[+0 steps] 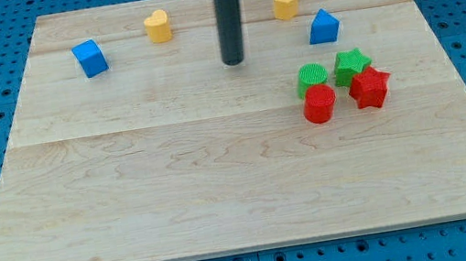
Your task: Place the blue triangle on the bottom side of the yellow heart
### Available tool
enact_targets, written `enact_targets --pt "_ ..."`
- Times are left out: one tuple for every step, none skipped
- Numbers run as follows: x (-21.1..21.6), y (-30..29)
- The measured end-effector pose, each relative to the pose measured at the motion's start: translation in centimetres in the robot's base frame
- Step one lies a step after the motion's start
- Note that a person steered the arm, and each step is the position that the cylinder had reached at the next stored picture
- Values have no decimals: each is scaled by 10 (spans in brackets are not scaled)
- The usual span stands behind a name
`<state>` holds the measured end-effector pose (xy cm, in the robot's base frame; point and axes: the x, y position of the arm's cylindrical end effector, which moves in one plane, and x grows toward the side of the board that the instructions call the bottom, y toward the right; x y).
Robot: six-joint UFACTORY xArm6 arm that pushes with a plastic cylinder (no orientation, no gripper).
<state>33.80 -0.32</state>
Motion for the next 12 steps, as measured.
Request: enact_targets --pt "-15 -26" --pt "-15 -27" --pt "-35 -11" --pt "-57 38" --pt "-60 88" --pt "-61 134" --pt "-44 153" --pt "-20 155" --pt "-35 209" --pt "-8 225" --pt "9 170" --pt "12 76"
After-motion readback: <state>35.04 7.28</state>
